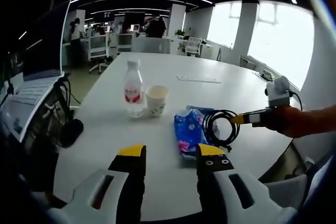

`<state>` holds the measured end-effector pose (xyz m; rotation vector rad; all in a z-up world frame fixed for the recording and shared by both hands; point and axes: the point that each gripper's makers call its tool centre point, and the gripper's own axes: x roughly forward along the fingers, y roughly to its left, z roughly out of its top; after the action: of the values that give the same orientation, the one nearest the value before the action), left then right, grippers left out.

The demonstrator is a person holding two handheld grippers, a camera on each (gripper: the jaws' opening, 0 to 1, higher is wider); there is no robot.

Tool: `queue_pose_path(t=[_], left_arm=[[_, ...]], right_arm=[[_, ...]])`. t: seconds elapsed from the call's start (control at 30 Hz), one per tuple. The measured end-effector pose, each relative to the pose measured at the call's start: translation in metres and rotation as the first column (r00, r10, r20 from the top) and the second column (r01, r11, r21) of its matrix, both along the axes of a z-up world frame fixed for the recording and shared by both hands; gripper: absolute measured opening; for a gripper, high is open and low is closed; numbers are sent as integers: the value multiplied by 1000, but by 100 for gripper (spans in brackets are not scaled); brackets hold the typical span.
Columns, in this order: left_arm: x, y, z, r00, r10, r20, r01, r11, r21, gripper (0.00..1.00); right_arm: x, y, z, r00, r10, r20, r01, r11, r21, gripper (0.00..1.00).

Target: Arrange the tabletop items into an orderly group along one side of the table until the central work area is clear of visible clutter.

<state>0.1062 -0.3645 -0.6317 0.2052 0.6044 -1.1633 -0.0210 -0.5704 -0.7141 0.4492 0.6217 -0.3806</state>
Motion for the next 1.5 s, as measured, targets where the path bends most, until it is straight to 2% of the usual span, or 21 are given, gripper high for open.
queue_pose_path(t=[0.1,0.2,0.37,0.7,1.03,1.5], left_arm=[[-1,-1,1,1000,-5,4,5,1000,1,36],[-2,-1,0,1000,-9,1,9,1000,0,36],[-3,-2,0,1000,-11,-3,11,1000,-3,37],[-3,0,-1,1000,-9,-5,9,1000,-2,37],[-6,-7,-2,1000,-27,-4,27,1000,-1,37],[-6,-16,-1,999,-44,1,44,999,-4,38]], right_arm=[[0,2,4,1000,2,12,-2,1000,-3,2],[3,8,13,999,21,48,-21,1000,-7,2],[2,14,22,996,67,64,-65,997,-34,2],[-7,16,34,993,86,83,-80,995,-66,0],[-20,12,44,993,58,106,-51,996,-67,0],[-46,-14,54,991,-34,128,42,997,-67,0]])
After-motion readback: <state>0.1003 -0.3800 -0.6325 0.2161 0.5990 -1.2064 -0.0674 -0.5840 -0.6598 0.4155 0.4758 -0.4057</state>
